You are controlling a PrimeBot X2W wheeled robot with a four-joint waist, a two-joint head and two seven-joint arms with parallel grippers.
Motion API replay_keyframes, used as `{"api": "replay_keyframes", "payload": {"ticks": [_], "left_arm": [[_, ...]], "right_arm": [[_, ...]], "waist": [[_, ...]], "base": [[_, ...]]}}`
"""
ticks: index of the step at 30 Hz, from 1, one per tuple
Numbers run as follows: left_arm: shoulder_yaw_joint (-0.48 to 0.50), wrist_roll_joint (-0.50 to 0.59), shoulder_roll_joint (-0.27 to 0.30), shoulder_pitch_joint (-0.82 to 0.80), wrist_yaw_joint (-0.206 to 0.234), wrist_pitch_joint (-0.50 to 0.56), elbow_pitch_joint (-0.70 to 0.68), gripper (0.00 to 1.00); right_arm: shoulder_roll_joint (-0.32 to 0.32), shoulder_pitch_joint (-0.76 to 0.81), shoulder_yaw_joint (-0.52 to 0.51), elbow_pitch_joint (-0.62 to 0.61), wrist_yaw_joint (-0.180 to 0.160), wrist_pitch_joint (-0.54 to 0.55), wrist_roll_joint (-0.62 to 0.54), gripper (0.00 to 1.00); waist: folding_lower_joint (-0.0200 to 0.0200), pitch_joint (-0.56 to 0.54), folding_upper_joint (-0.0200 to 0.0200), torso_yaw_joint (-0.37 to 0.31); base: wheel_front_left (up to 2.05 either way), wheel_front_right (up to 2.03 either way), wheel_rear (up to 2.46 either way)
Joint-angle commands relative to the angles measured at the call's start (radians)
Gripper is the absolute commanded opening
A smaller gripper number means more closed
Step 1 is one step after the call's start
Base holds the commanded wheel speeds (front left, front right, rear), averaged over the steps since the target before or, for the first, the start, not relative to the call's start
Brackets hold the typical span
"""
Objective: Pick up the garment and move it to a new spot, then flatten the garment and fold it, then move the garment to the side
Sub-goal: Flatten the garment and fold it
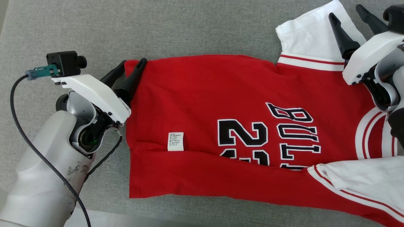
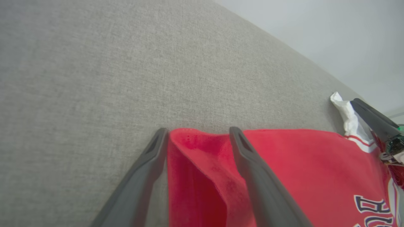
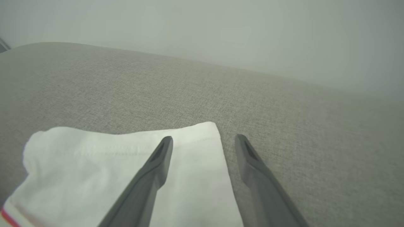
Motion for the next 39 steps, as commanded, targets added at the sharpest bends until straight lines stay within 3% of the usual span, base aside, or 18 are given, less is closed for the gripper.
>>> {"api": "replay_keyframes", "payload": {"ticks": [1, 4, 7, 12, 15, 17, 18, 19, 20, 31, 39], "left_arm": [[0.028, -0.009, 0.04, -0.034, -0.007, 0.007, -0.028, 1.0], [0.026, -0.017, 0.037, -0.037, -0.01, 0.012, -0.036, 1.0], [0.019, -0.025, 0.032, -0.042, -0.013, 0.022, -0.042, 0.85], [0.01, -0.039, 0.022, -0.054, -0.018, 0.026, -0.039, 0.47], [0.007, -0.046, 0.016, -0.062, -0.021, 0.019, -0.03, 0.4], [0.003, -0.049, 0.012, -0.068, -0.022, 0.015, -0.023, 0.29], [0.0, -0.051, 0.009, -0.071, -0.022, 0.012, -0.019, 0.11], [0.0, -0.054, 0.007, -0.074, -0.023, 0.007, -0.015, 0.0], [-0.002, -0.056, 0.005, -0.076, -0.023, 0.005, -0.012, 0.0], [-0.024, -0.09, 0.013, -0.082, -0.025, -0.042, -0.014, 0.0], [-0.045, -0.116, 0.018, -0.076, -0.025, -0.082, -0.009, 0.0]], "right_arm": [[-0.008, -0.005, 0.019, 0.0, -0.001, 0.01, 0.019, 1.0], [-0.008, -0.023, 0.033, 0.023, -0.001, 0.021, 0.048, 1.0], [-0.01, -0.049, 0.062, 0.053, -0.001, 0.039, 0.078, 1.0], [-0.013, -0.081, 0.109, 0.085, -0.001, 0.049, 0.124, 1.0], [-0.014, -0.093, 0.133, 0.096, -0.001, 0.051, 0.158, 1.0], [-0.016, -0.103, 0.151, 0.101, -0.001, 0.05, 0.174, 0.65], [-0.017, -0.106, 0.163, 0.102, -0.001, 0.053, 0.183, 0.44], [-0.018, -0.11, 0.171, 0.103, -0.001, 0.05, 0.192, 0.25], [-0.02, -0.114, 0.179, 0.104, -0.001, 0.046, 0.2, 0.0], [-0.033, -0.128, 0.234, 0.089, -0.001, -0.028, 0.302, 0.0], [-0.083, -0.111, 0.285, 0.019, -0.001, -0.06, 0.369, 0.0]], "waist": [[0.0, 0.009, 0.0, 0.013], [0.0, 0.013, 0.0, 0.021], [0.0, 0.02, 0.0, 0.031], [0.0, 0.025, 0.0, 0.037], [0.0, 0.025, 0.0, 0.039], [0.0, 0.026, 0.0, 0.039], [0.0, 0.026, 0.0, 0.039], [0.0, 0.027, 0.0, 0.039], [0.0, 0.028, 0.0, 0.039], [0.0, 0.024, 0.0, 0.023], [0.0, -0.005, 0.0, 0.008]], "base": [[0.0, 0.0, 0.0], [0.0, 0.0, 0.0], [0.0, 0.0, 0.0], [0.0, 0.0, 0.0], [0.0, 0.0, 0.0], [0.0, 0.0, 0.0], [0.0, 0.0, 0.0], [0.0, 0.0, 0.0], [0.0, 0.0, 0.0], [0.0, 0.0, 0.0], [0.0, 0.0, 0.0]]}}
